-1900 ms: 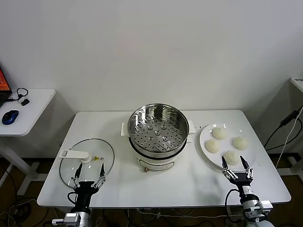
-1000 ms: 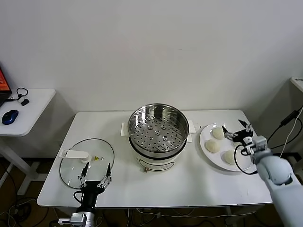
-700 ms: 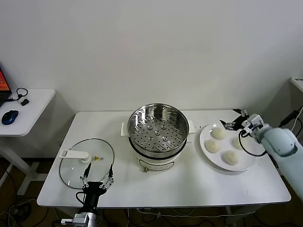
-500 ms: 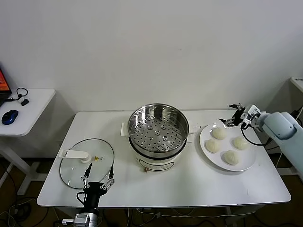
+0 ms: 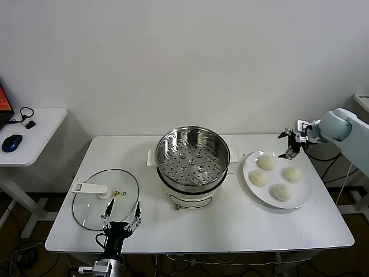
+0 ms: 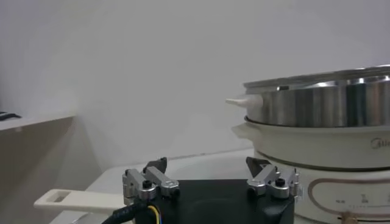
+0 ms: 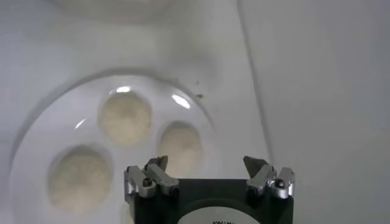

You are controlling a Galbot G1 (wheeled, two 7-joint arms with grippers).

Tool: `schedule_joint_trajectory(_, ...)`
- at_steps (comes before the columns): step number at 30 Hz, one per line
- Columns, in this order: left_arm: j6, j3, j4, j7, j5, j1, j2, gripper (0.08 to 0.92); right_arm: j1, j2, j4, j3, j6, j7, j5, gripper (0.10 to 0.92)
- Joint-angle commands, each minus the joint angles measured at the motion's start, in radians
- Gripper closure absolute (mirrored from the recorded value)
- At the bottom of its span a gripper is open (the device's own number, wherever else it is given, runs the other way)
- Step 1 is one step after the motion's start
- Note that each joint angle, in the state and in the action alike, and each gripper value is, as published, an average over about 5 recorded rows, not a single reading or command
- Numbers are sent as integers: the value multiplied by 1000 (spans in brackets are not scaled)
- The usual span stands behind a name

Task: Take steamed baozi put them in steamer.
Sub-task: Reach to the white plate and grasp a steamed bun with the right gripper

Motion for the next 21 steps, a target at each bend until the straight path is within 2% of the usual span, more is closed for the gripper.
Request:
schedule_joint_trajectory(1, -1, -5, 5, 1, 3, -4, -16, 177, 142, 206, -304, -211, 146, -136, 1, 203)
schedule_joint_trajectory(10, 0, -9, 17, 3, 4, -8, -14, 177, 23, 318, -411, -114, 180, -143, -90, 203)
schedule_joint_trajectory(21, -13, -14, 41, 2, 24, -9, -10, 177, -65, 348, -481, -19, 192, -138, -189, 203)
